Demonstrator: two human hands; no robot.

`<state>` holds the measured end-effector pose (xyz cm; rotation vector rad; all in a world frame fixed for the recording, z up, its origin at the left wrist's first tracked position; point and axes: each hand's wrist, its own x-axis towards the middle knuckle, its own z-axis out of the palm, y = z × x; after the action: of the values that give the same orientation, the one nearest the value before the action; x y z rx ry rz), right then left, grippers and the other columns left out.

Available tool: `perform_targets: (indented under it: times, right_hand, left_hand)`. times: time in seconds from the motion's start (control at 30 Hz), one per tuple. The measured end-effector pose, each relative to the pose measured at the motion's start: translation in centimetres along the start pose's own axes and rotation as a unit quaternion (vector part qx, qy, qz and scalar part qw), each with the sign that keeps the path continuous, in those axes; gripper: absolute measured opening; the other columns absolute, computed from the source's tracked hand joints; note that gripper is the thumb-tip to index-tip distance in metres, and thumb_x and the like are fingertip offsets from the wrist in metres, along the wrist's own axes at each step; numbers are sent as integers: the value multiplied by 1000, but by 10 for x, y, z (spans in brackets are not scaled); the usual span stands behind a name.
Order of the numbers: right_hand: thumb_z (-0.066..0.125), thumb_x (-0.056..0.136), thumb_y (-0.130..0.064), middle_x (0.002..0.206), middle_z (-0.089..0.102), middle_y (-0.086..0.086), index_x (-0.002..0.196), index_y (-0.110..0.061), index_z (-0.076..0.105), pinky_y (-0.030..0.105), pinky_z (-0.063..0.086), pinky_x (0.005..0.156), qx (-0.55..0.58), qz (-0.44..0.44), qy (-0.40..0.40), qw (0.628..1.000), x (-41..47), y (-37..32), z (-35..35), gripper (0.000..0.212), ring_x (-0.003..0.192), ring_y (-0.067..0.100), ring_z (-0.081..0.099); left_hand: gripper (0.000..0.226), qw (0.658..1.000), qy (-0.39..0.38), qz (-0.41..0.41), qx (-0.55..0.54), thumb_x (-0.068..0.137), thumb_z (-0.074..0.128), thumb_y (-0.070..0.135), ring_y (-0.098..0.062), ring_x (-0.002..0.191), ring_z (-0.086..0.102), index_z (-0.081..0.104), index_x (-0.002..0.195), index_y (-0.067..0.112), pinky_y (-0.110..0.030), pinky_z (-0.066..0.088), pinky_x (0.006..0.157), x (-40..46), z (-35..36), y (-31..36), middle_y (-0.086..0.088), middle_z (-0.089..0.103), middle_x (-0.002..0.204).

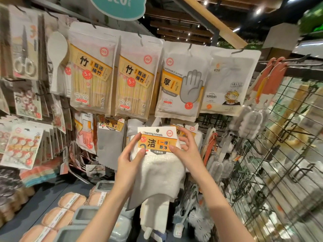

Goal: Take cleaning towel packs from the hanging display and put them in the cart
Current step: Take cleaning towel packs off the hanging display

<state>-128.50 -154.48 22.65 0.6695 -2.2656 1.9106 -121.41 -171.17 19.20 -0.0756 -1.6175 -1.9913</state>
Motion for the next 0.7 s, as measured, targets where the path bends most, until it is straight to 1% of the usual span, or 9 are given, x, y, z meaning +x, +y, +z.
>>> perform_targets:
  times: [0.07, 0.13, 0.2, 0.23, 0.3, 0.4, 0.5, 0.6, 0.7]
  right_hand:
    - [68, 82, -3, 119, 58, 1, 121, -42, 44, 29, 55, 84, 14, 0, 3, 1000, -1, 6, -8, 59, 108, 18, 59]
    - [66, 81, 2, 115, 59, -7, 123, -34, 48, 18, 52, 78, 8, -4, 29, 1000, -1, 11, -17, 58, 107, 13, 58]
    - [65, 81, 5, 114, 55, -18, 123, -29, 51, 11, 48, 78, -11, 0, 58, 998, 1, 18, -28, 56, 108, 10, 54]
    - [65, 82, 4, 115, 54, -21, 123, -29, 52, 14, 49, 83, -18, 8, 69, 997, 2, 23, -32, 54, 110, 11, 53]
    - [63, 83, 3, 118, 55, -20, 120, -34, 55, 32, 51, 94, -22, 21, 84, 996, 6, 32, -39, 53, 113, 14, 55]
    - [60, 84, 3, 125, 56, -11, 113, -42, 56, 44, 47, 99, -25, 22, 98, 995, 13, 39, -46, 53, 118, 19, 55]
    - [59, 84, 4, 127, 55, -10, 111, -42, 55, 46, 45, 101, -36, 21, 108, 993, 21, 43, -50, 54, 121, 20, 52]
    - [60, 83, 3, 128, 55, -12, 115, -43, 57, 46, 45, 100, -50, 23, 117, 992, 28, 52, -51, 56, 120, 17, 52]
    - [61, 84, 1, 128, 54, -13, 114, -47, 57, 38, 42, 103, -70, 16, 135, 988, 30, 56, -51, 57, 121, 10, 49]
  left_hand:
    - [43, 1000, -26, -9, 11, 89, 62, 13, 9, 123, 45, 56, 127, 30, -16, 36, 100, 4, 6, -3, 22, 59, 126]
    - [41, 997, -68, -32, 32, 90, 61, 12, 10, 119, 48, 58, 126, 30, -15, 37, 98, 10, 15, -7, 26, 59, 123]
    - [41, 990, -114, -57, 54, 90, 59, 9, 12, 118, 47, 58, 125, 30, -18, 36, 100, 17, 26, -13, 28, 58, 122]
    - [42, 987, -132, -64, 66, 90, 59, 8, 17, 115, 46, 58, 125, 30, -15, 36, 98, 21, 32, -16, 29, 57, 122]
    - [44, 983, -150, -71, 79, 89, 57, 5, 23, 110, 43, 56, 125, 31, -5, 34, 89, 29, 43, -22, 30, 55, 121]
    - [47, 979, -161, -78, 97, 89, 53, -1, 8, 119, 43, 55, 126, 27, -6, 32, 93, 44, 59, -31, 22, 53, 126]
    - [50, 976, -167, -92, 102, 88, 50, -8, -1, 124, 41, 55, 128, 22, -1, 38, 84, 53, 69, -37, 14, 52, 129]
    - [50, 976, -169, -77, 113, 87, 49, -12, -3, 121, 43, 55, 127, 16, 5, 36, 82, 58, 74, -41, 9, 53, 128]
    - [50, 976, -171, -66, 114, 86, 48, -14, 0, 118, 44, 56, 126, 14, 6, 32, 84, 60, 76, -46, 8, 54, 128]
